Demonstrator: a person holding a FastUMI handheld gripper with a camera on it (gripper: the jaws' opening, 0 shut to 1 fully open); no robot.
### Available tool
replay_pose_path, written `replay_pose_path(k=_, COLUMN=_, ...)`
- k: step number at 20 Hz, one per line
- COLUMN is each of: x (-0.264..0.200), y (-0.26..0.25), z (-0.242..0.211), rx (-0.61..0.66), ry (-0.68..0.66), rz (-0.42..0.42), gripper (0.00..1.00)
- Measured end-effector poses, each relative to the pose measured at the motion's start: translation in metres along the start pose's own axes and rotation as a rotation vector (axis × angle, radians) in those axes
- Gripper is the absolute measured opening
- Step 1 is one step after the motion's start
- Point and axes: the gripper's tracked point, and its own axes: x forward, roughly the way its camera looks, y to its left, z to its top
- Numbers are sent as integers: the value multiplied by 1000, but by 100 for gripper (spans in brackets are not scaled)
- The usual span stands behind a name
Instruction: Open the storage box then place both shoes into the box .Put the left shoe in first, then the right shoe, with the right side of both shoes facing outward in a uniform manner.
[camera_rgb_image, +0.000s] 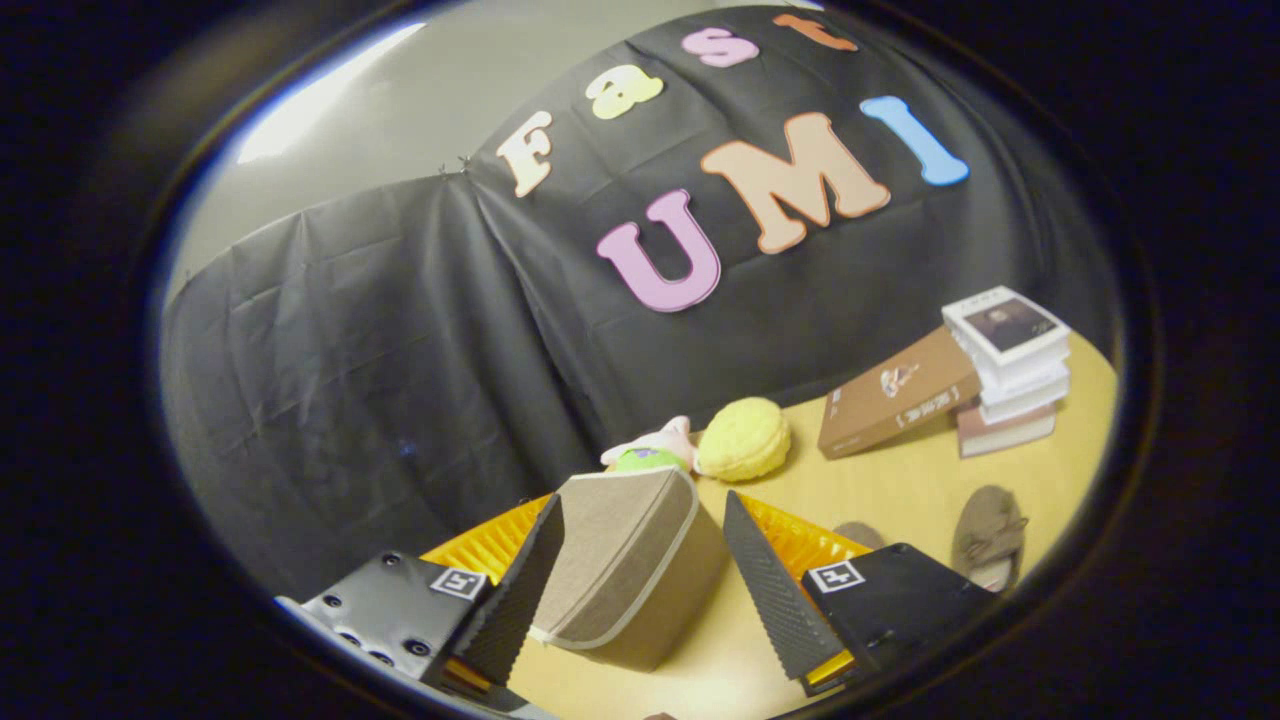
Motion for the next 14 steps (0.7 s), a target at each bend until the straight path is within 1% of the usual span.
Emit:
replay_pose_path(k=3, x=9, y=-1, z=-30, rx=135, ry=83, rz=42, gripper=99)
replay_pose_path(k=7, x=26, y=1, z=-59, rx=291, ry=163, rz=98, gripper=100)
replay_pose_path(k=9, x=32, y=5, z=-72, rx=342, ry=205, rz=137, gripper=100)
replay_pose_path(k=12, x=36, y=11, z=-88, rx=383, ry=248, rz=182, gripper=100)
replay_pose_path(k=14, x=42, y=15, z=-98, rx=439, ry=277, rz=212, gripper=100)
